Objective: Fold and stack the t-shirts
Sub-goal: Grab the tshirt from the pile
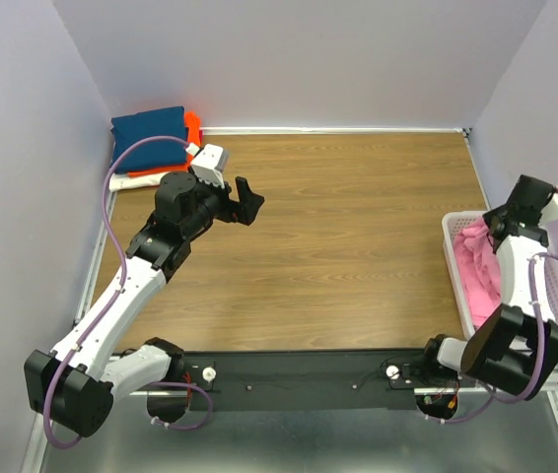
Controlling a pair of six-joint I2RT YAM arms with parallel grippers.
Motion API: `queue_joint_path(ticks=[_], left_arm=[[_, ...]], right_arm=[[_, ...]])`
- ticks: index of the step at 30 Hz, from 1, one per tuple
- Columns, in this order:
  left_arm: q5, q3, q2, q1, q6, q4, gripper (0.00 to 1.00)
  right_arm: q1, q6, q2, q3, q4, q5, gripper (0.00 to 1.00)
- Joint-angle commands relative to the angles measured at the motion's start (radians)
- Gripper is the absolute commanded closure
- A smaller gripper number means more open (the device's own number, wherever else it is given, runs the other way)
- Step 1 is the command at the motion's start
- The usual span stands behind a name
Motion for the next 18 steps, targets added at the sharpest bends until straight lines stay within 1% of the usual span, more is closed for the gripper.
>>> queue_joint_path(ticks=[1,4,6,7,10,15,18], left_arm=[[0.015,-0.005,-0.018,-0.002,0.007,0.009,0.02],[0.012,-0.004,-0.026,-0.002,0.01,0.009,0.02],[0.008,-0.004,-0.032,-0.002,0.012,0.009,0.02],[0.0,-0.005,-0.033,-0.002,0.012,0.008,0.02],[-0.011,-0.004,-0.039,-0.002,0.012,0.005,0.02],[-0.018,-0.002,-0.044,-0.002,0.015,0.002,0.02],[-0.024,-0.001,-0.046,0.0,0.016,0.0,0.02]], right_arm=[[-0.008,-0.046,-0.071,0.1,0.001,-0.179,1.0],[-0.004,-0.05,-0.109,0.163,-0.003,-0.285,1.0],[0.004,-0.05,-0.13,0.201,-0.004,-0.319,1.0],[0.013,-0.049,-0.147,0.244,-0.004,-0.362,1.0],[0.051,-0.052,-0.172,0.311,-0.003,-0.425,1.0],[0.12,-0.043,-0.193,0.488,0.001,-0.496,1.0],[0.153,0.003,-0.18,0.566,0.037,-0.624,1.0]])
